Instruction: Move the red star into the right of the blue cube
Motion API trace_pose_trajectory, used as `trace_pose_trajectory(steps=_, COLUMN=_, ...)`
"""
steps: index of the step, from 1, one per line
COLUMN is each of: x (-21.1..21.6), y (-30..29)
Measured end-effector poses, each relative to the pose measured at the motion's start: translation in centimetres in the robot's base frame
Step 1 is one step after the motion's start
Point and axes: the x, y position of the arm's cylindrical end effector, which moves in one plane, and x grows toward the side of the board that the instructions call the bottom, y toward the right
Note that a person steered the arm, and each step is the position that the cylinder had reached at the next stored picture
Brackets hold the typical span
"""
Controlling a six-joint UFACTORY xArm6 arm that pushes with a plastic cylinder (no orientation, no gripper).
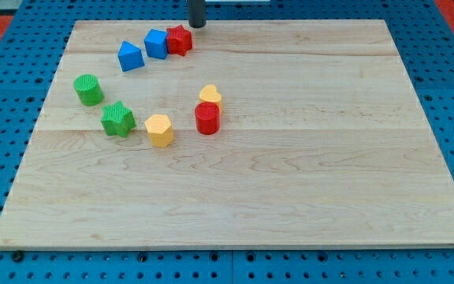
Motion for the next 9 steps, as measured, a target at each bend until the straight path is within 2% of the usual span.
trace_pose_trajectory(steps=4, x=0.1, y=-0.4)
trace_pose_trajectory(steps=5, x=0.7, y=0.6)
trace_pose_trajectory(steps=6, x=0.7, y=4.6)
trace_pose_trajectory(steps=7, x=0.5, y=1.6)
trace_pose_trajectory(steps=8, x=0.2, y=-5.0)
trace_pose_trajectory(steps=9, x=2.9, y=-1.1)
